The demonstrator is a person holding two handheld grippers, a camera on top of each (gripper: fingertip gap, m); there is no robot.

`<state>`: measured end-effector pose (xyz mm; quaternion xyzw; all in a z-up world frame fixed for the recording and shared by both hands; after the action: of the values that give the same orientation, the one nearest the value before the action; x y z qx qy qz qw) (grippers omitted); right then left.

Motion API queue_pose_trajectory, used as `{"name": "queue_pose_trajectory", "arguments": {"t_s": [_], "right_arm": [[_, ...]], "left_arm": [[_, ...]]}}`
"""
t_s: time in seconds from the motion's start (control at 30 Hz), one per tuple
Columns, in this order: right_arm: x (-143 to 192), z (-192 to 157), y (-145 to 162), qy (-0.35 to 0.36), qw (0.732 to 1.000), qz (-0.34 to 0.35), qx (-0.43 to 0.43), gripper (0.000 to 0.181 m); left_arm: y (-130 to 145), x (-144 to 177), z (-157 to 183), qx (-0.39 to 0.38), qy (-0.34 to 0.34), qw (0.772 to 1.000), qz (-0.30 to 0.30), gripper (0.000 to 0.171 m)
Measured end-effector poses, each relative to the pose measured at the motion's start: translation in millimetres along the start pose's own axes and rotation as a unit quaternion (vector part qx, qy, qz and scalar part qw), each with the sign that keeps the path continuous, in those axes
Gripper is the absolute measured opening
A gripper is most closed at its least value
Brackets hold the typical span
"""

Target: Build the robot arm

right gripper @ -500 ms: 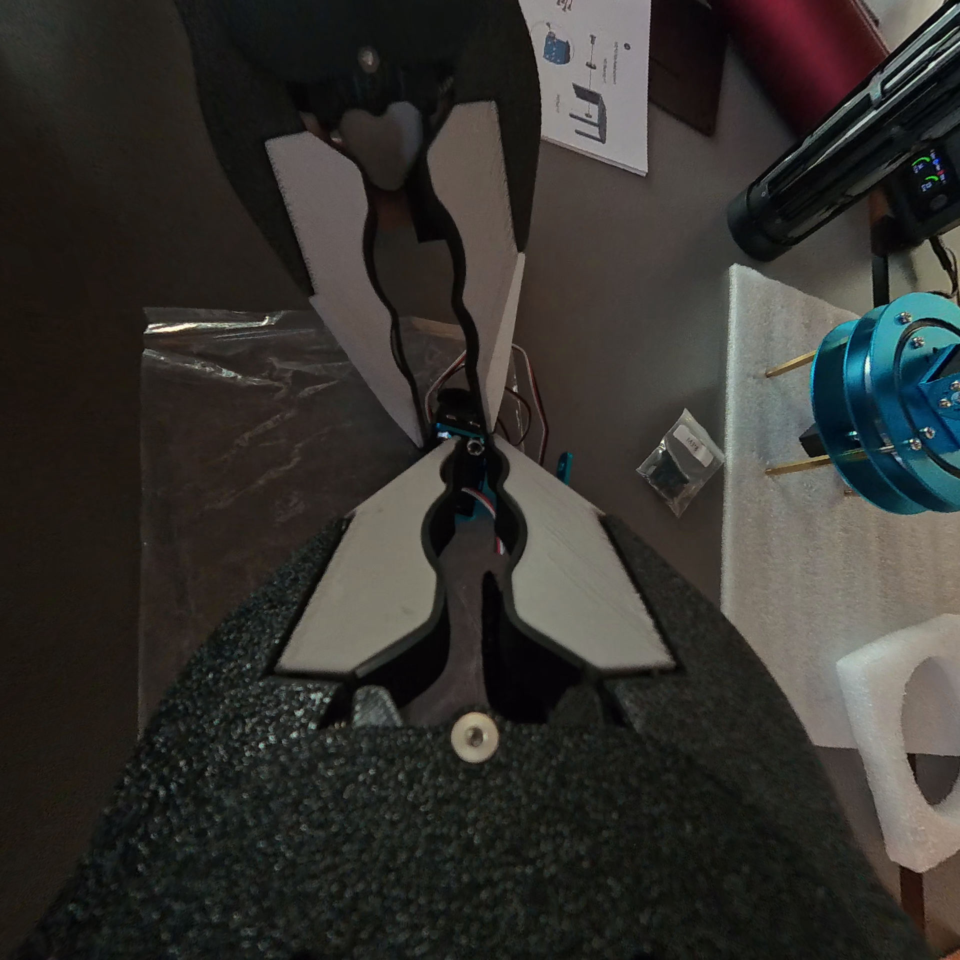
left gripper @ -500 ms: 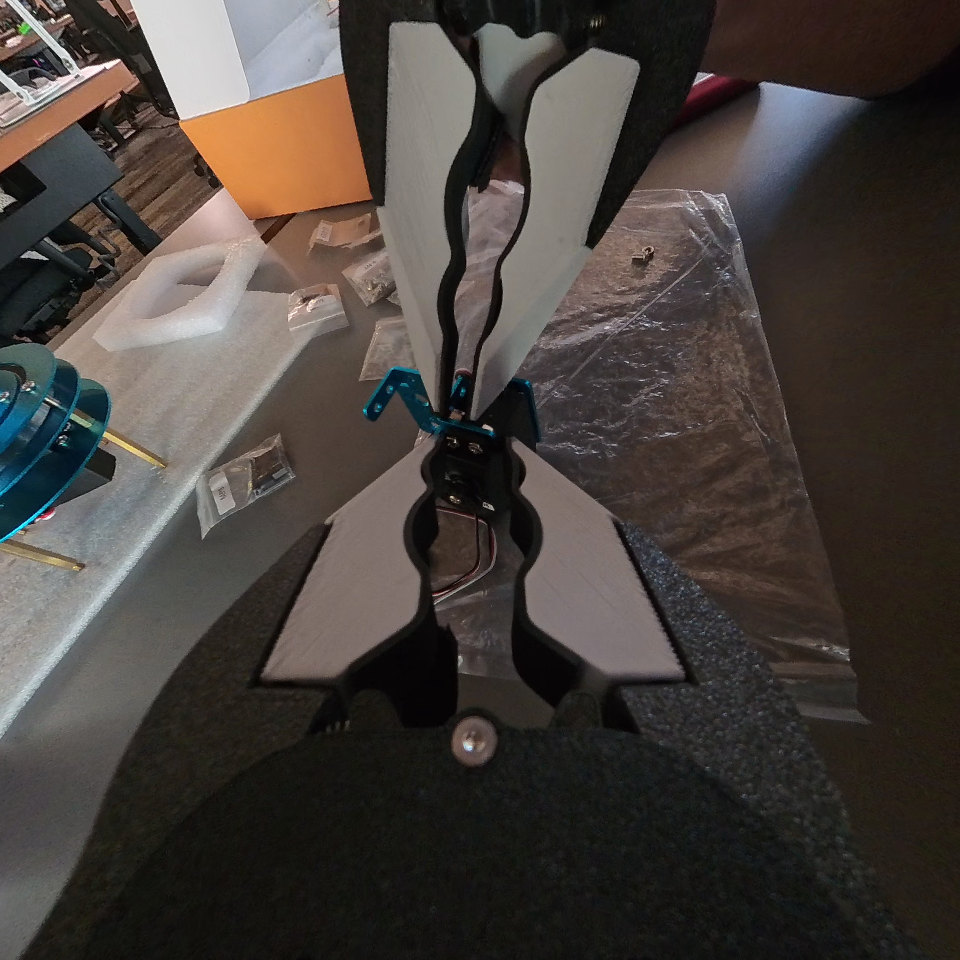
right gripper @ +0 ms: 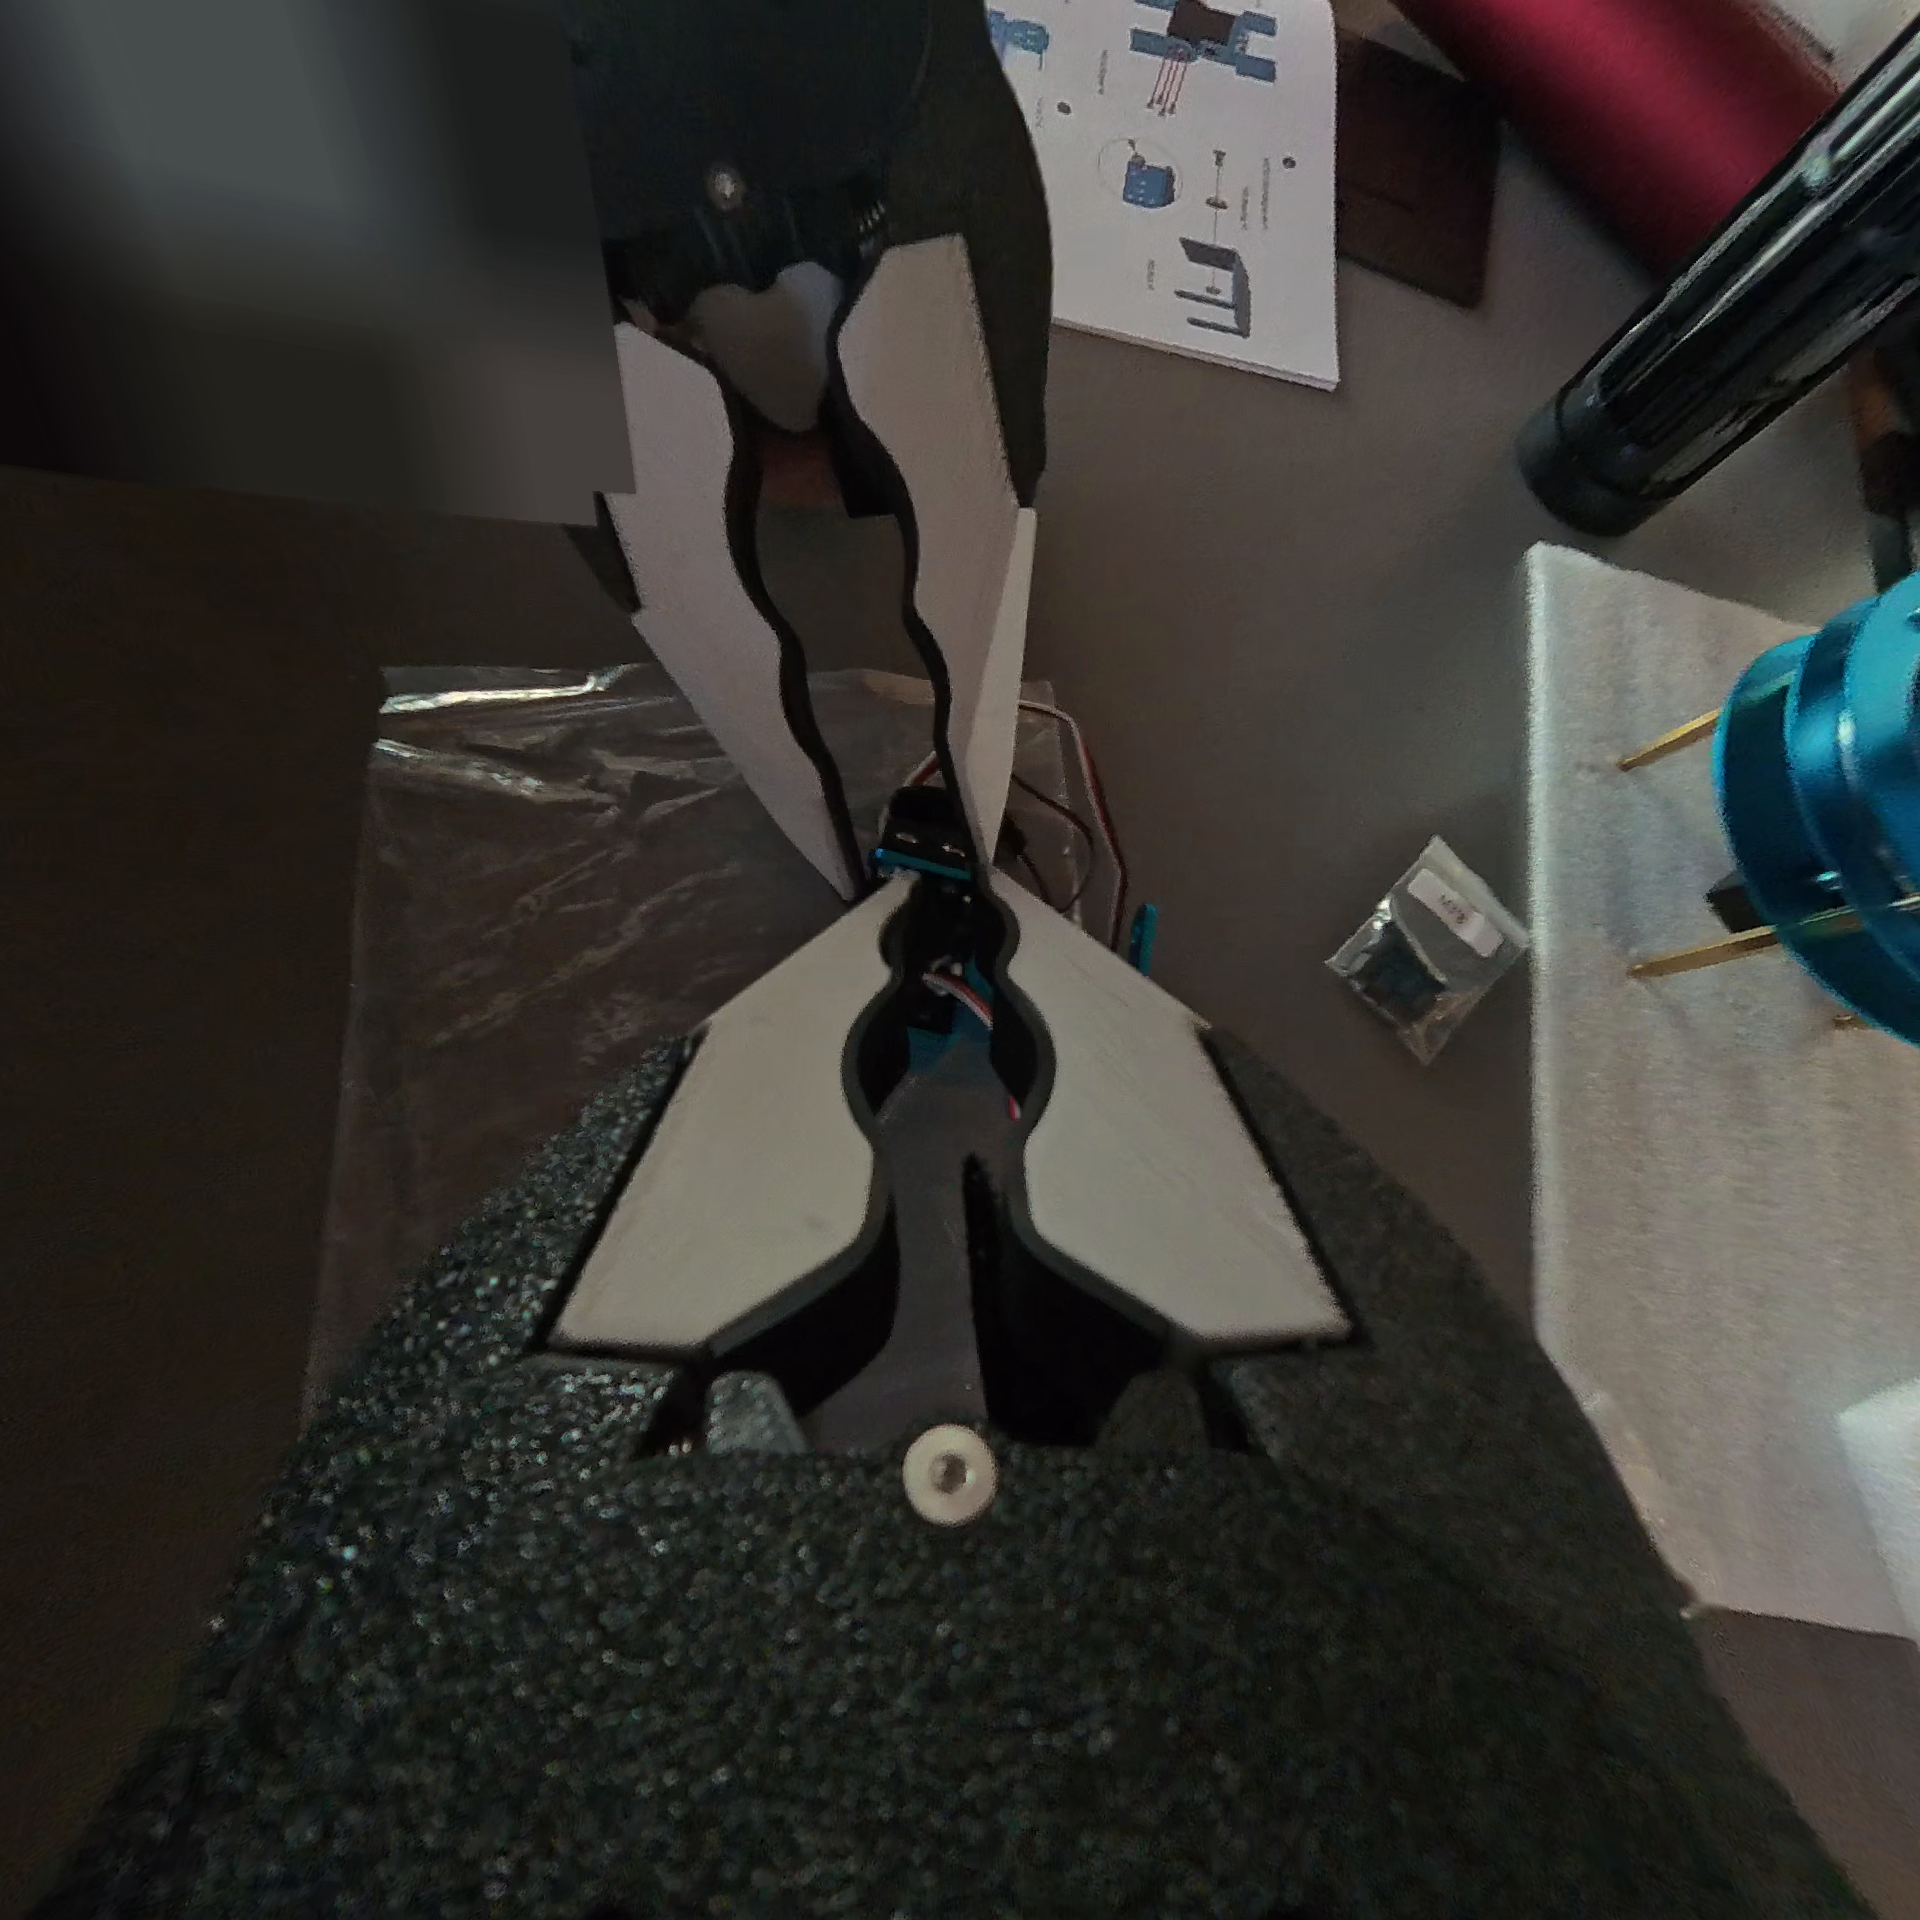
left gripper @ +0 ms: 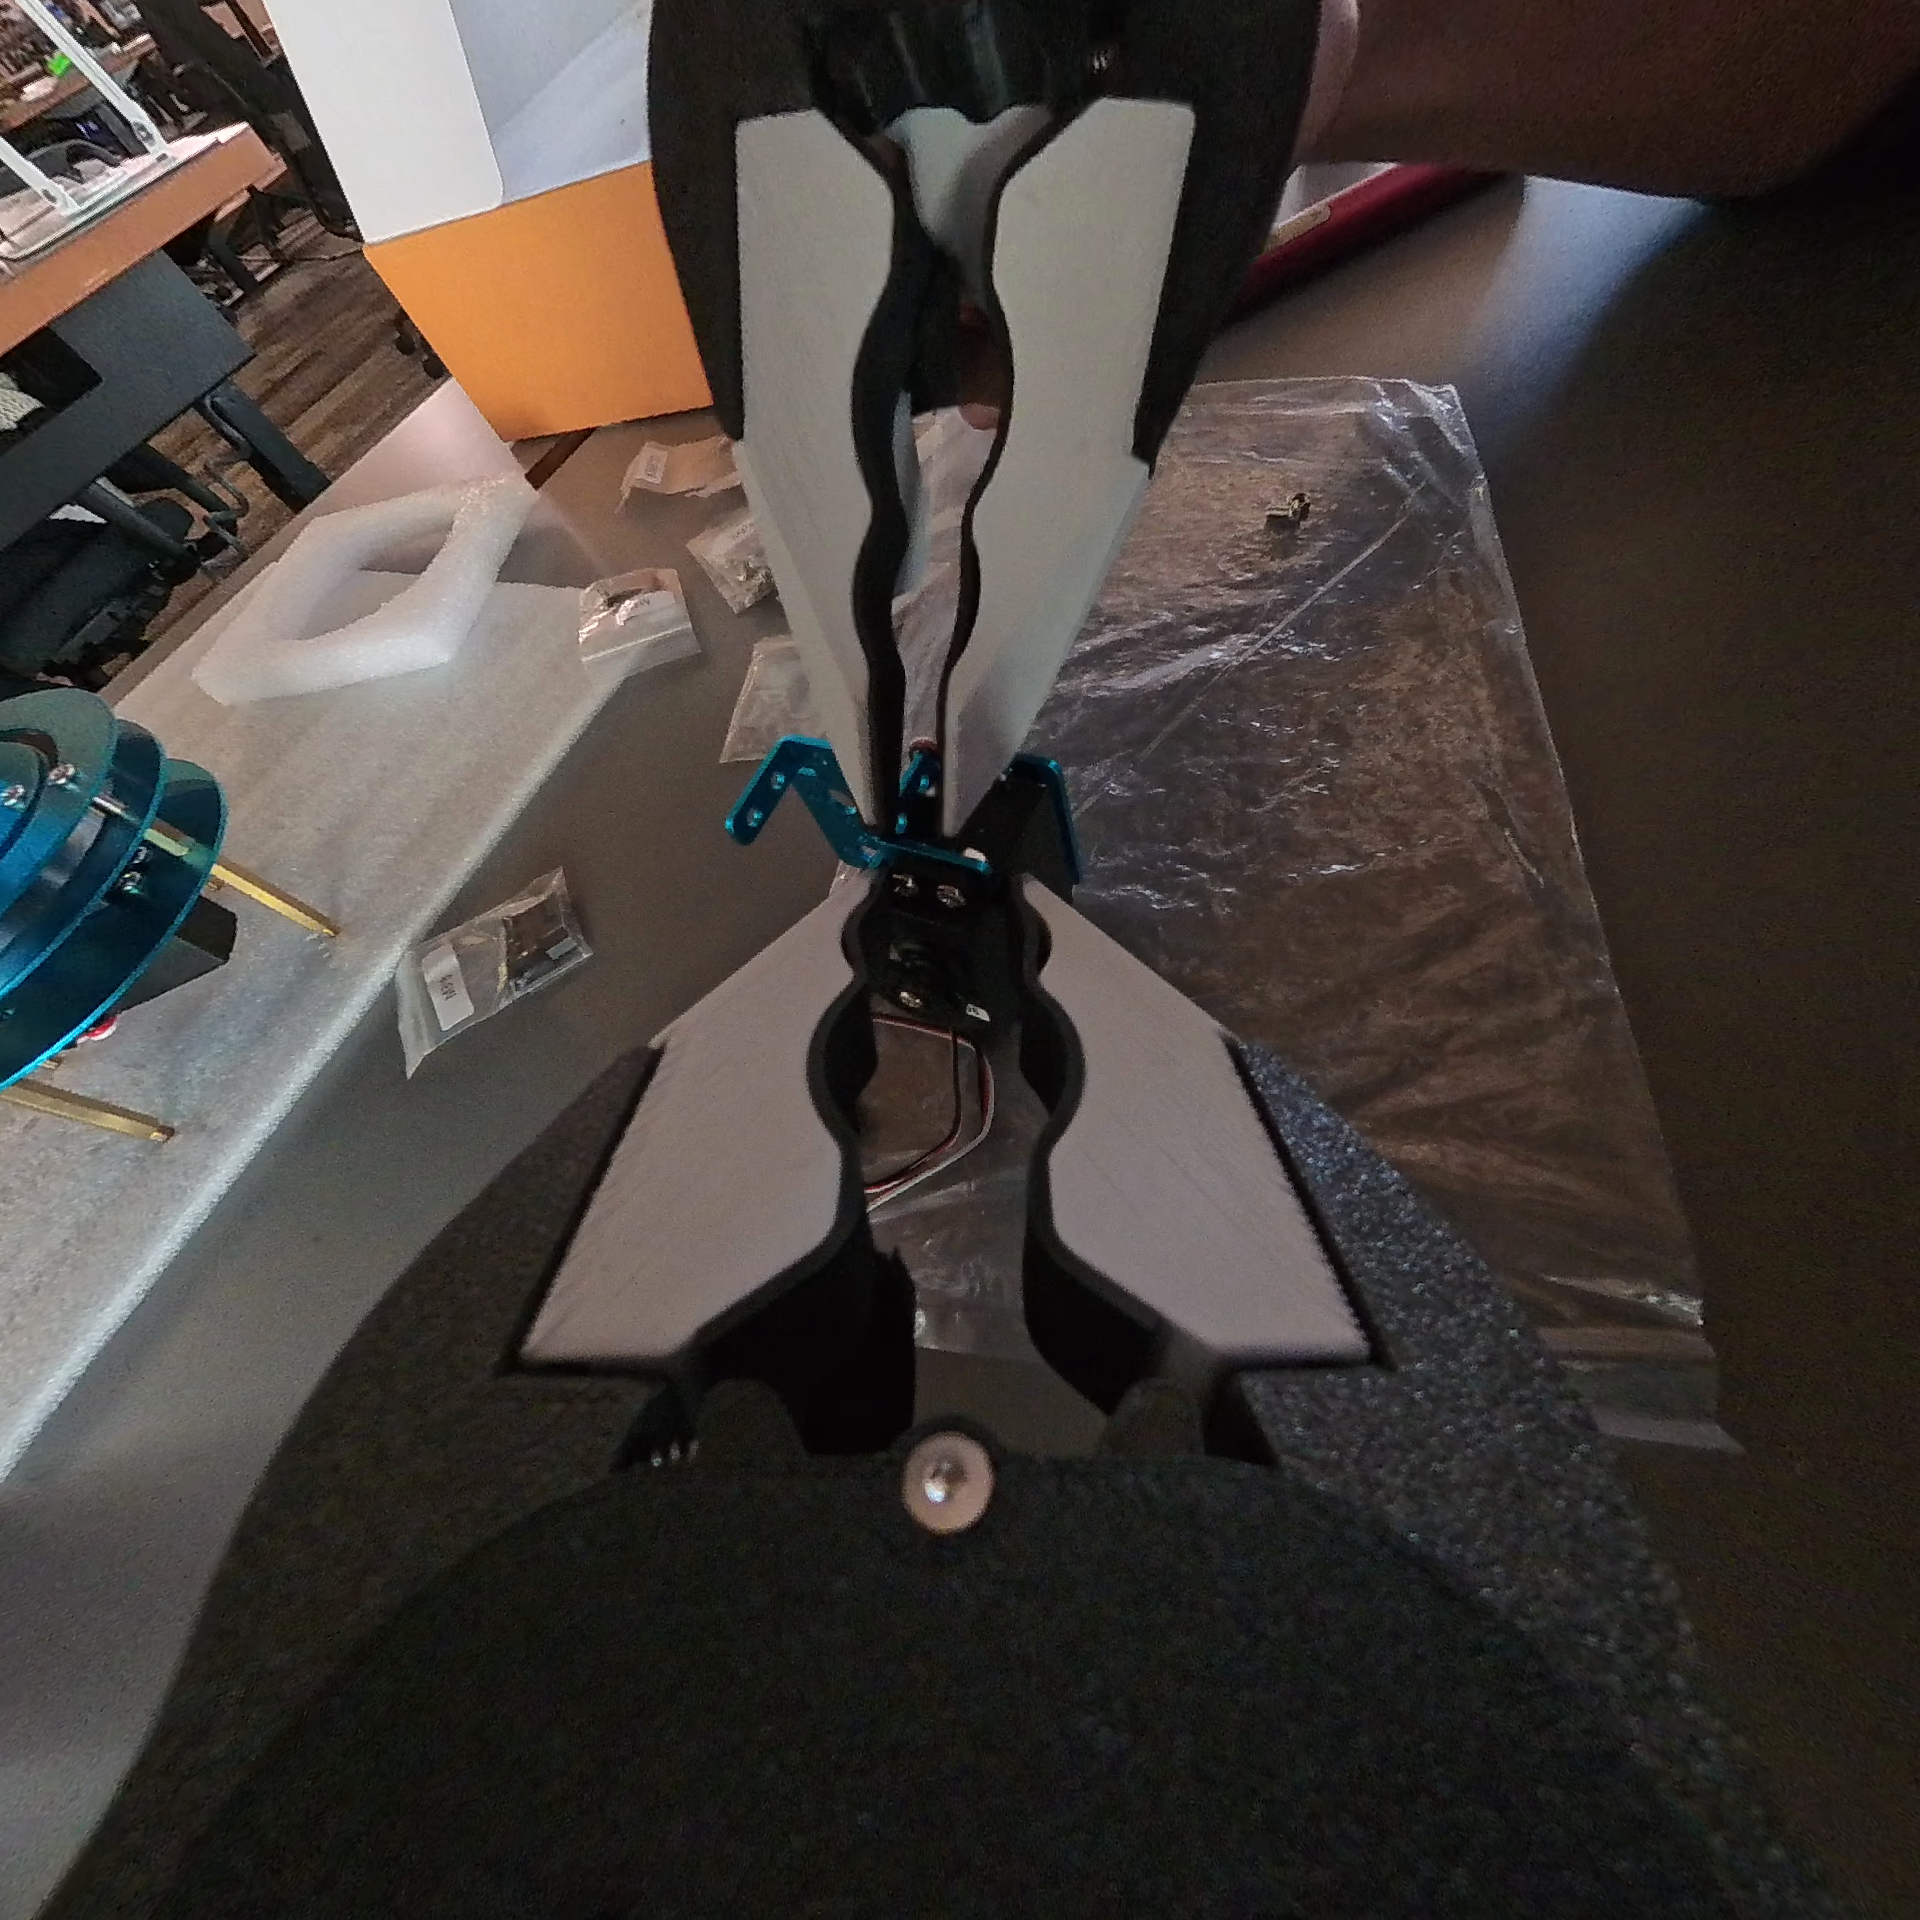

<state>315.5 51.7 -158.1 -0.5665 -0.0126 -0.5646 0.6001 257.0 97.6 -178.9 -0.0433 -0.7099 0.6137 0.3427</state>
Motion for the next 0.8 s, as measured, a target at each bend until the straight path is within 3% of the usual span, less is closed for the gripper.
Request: {"name": "queue_pose_trajectory", "arguments": {"t_s": [0.13, 0.23, 0.4, 0.7, 0.8], "right_arm": [[-0.8, 0.2, -0.3, 0.036, 0.999, -0.01, 0.028, 0.0], [3.9, -0.6, 1.3, 0.014, 1.0, -0.015, 0.007, 0.018], [15.9, -7.6, -4.6, 0.002, 0.998, -0.054, 0.031, 0.012], [0.4, -26.8, -4.3, 0.008, 0.978, -0.182, 0.105, 0.034], [-1.4, -37.7, -12.2, -0.018, 0.981, -0.167, 0.1, 0.036]], "left_arm": [[0.2, 0.3, -0.4, 0.002, 0.001, 1.0, 0.0, 0.021], [0.2, 0.1, -0.4, 0.004, 0.003, 1.0, 0.0, 0.021], [0.2, 0.0, 0.1, 0.0, -0.001, 1.0, 0.0, 0.021], [0.0, -0.5, 0.9, -0.001, -0.005, 1.0, 0.001, 0.021], [0.0, -0.4, 0.9, -0.002, -0.006, 1.0, 0.001, 0.021]]}}
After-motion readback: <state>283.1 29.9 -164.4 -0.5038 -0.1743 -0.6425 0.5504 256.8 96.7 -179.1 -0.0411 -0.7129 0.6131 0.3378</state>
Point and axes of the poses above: each gripper's, where its closed fingertips meet, x back along the fingers, y out of its underside, z = x × y across the jaws, the point moved 5 cm from there along x, back along the fingers, and after that the axes turned 15 degrees about x, right-handed, at the moved point
